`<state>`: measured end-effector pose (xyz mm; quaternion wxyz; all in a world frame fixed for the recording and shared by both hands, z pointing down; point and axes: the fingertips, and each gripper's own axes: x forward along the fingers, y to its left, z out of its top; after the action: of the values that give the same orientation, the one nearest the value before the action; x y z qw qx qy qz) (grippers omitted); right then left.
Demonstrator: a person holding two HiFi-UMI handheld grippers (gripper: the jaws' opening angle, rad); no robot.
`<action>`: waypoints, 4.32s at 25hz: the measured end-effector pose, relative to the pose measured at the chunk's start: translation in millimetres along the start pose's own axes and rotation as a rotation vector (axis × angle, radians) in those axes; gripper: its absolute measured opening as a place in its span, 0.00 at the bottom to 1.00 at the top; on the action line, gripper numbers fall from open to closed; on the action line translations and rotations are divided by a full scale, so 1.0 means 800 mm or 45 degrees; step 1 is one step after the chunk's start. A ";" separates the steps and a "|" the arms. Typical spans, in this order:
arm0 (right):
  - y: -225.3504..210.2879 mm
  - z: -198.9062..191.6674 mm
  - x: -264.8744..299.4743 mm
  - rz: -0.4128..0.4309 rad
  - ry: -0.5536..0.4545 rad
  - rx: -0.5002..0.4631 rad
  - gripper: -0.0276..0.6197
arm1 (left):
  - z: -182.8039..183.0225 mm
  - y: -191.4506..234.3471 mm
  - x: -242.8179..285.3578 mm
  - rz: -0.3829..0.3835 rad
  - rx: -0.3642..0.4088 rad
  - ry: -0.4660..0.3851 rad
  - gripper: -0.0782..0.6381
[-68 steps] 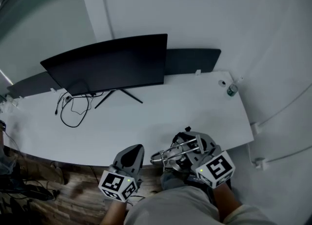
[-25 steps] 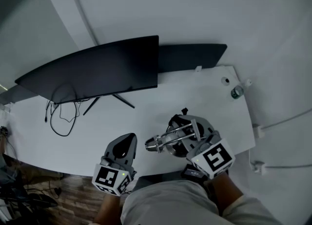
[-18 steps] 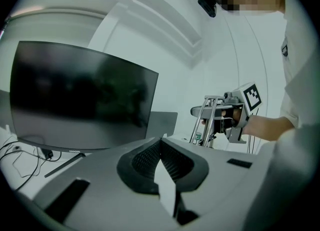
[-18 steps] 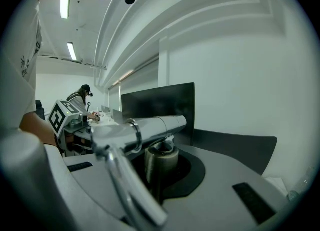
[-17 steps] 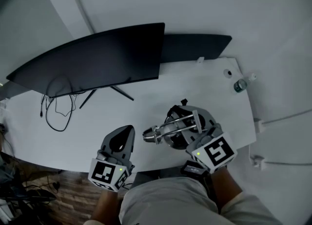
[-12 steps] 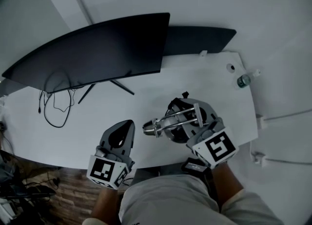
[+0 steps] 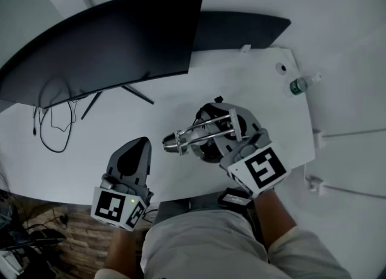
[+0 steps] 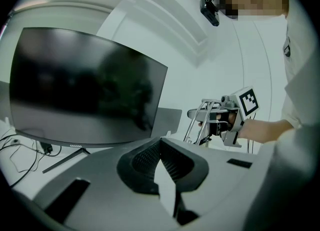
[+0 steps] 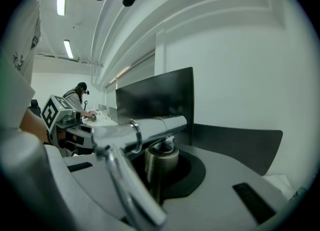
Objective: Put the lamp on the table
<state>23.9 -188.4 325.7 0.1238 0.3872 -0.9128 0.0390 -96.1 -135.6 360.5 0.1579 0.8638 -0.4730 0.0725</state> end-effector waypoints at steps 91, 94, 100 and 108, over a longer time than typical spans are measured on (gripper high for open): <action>-0.008 -0.105 0.067 0.040 -0.013 0.033 0.11 | -0.064 0.040 0.013 0.017 -0.068 0.107 0.11; -0.006 -0.109 0.063 0.050 -0.026 0.050 0.11 | -0.066 0.037 0.012 0.017 -0.066 0.111 0.11; -0.004 -0.111 0.056 0.052 -0.054 0.061 0.12 | -0.066 0.030 0.014 0.018 -0.069 0.108 0.11; -0.002 -0.115 0.050 0.054 -0.082 0.080 0.13 | -0.068 0.021 0.015 0.009 -0.065 0.116 0.11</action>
<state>16.4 -202.1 424.9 0.0811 0.3724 -0.9227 0.0579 -102.4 -135.3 418.8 0.2008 0.8536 -0.4700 0.1002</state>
